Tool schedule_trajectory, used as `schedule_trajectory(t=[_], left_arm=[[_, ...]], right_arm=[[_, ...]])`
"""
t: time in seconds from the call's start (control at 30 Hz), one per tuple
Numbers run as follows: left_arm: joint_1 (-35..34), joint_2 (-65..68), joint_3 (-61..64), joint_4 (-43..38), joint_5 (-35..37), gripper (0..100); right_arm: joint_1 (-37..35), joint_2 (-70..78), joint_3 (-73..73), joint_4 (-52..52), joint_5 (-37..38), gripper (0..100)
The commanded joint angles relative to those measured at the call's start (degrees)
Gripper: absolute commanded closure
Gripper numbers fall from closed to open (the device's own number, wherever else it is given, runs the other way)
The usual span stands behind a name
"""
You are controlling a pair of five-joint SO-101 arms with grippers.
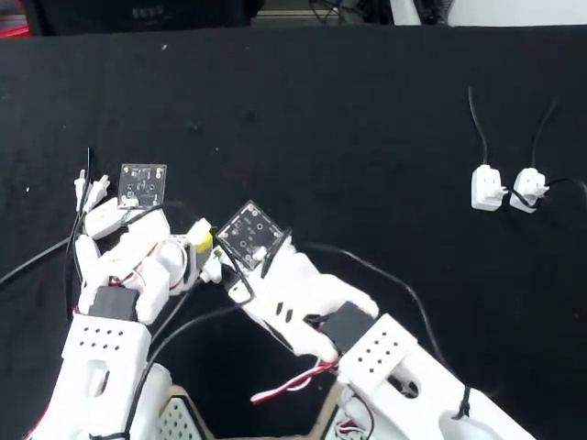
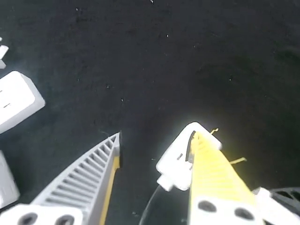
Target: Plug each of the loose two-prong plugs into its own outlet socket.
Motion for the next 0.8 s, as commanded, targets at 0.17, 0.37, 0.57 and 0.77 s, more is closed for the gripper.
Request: schedule_trajectory(t=[0.17, 0.37, 0.57, 0.77], left_arm=[[-16.6, -0.7, -4.1, 9.8, -7.2, 76], [-21.9, -0.7, 0.1, 12.3, -13.6, 76], [-18.8, -0.7, 3.6, 12.1, -13.7, 76], [-17.5, -0.7, 5.9, 12.1, -13.7, 76]], right_arm=[[3.4, 19.6, -20.7, 10.9, 2.5, 98.8], [7.1, 37.1, -40.7, 24.0, 2.7, 98.8], [6.9, 51.1, -59.5, 38.1, 2.9, 98.8], [6.9, 61.2, -68.0, 43.9, 2.5, 98.8]])
